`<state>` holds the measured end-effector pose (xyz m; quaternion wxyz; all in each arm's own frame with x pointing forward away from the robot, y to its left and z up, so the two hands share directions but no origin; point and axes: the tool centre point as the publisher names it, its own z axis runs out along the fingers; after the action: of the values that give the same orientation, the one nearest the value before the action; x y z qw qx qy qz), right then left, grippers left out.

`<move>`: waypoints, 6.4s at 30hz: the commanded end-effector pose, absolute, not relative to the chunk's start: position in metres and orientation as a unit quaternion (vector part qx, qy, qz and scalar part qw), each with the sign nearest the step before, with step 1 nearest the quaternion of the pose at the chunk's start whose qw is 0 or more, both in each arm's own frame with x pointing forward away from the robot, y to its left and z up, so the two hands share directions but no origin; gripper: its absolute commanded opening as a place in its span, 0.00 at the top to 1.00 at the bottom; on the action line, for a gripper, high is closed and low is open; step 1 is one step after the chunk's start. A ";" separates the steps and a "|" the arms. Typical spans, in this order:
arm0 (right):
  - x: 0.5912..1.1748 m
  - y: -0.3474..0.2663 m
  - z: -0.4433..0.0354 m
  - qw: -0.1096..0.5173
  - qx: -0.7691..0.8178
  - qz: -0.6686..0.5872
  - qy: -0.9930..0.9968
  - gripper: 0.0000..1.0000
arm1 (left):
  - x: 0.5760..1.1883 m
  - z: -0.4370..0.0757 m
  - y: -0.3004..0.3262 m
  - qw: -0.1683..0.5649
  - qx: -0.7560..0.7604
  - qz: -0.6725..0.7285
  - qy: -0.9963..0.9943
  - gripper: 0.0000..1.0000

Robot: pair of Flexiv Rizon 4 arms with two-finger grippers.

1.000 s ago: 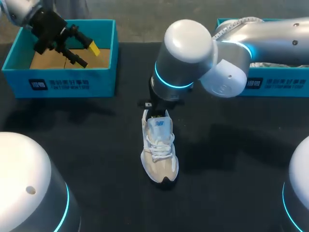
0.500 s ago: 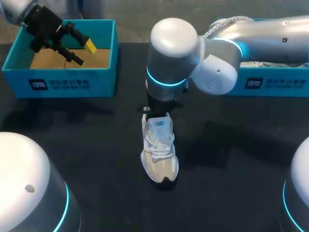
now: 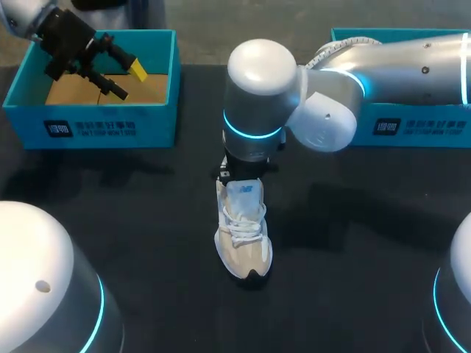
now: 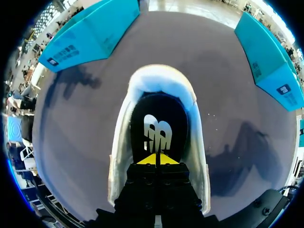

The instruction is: Take the shoe out of the shoebox, open the shoe tongue, remove and reinsert the insole, then place the shoe into the shoebox

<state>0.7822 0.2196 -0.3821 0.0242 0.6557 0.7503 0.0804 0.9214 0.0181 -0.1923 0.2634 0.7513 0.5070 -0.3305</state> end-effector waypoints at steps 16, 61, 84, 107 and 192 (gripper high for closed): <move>0.803 0.222 -0.364 0.062 0.653 0.105 0.748 1.00 | 0.921 -0.192 0.018 0.263 0.752 -0.329 0.507 0.00; 0.829 0.231 -0.403 0.083 0.656 0.096 0.744 1.00 | 0.921 -0.192 0.018 0.263 0.752 -0.329 0.507 0.00; 0.804 0.223 -0.359 -0.004 0.651 -0.002 0.759 1.00 | 0.921 -0.192 0.018 0.263 0.752 -0.329 0.507 0.00; 0.793 0.212 -0.357 -0.026 0.672 -0.085 0.736 1.00 | 0.921 -0.192 0.018 0.263 0.752 -0.329 0.507 0.00; 0.702 0.212 -0.245 0.021 0.734 -0.047 0.677 0.00 | 0.921 -0.192 0.018 0.263 0.752 -0.329 0.507 0.00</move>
<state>0.7102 0.2146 -0.2468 -0.0040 0.7313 0.6787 -0.0668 0.9211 0.0182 -0.1922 0.2634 0.7513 0.5069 -0.3304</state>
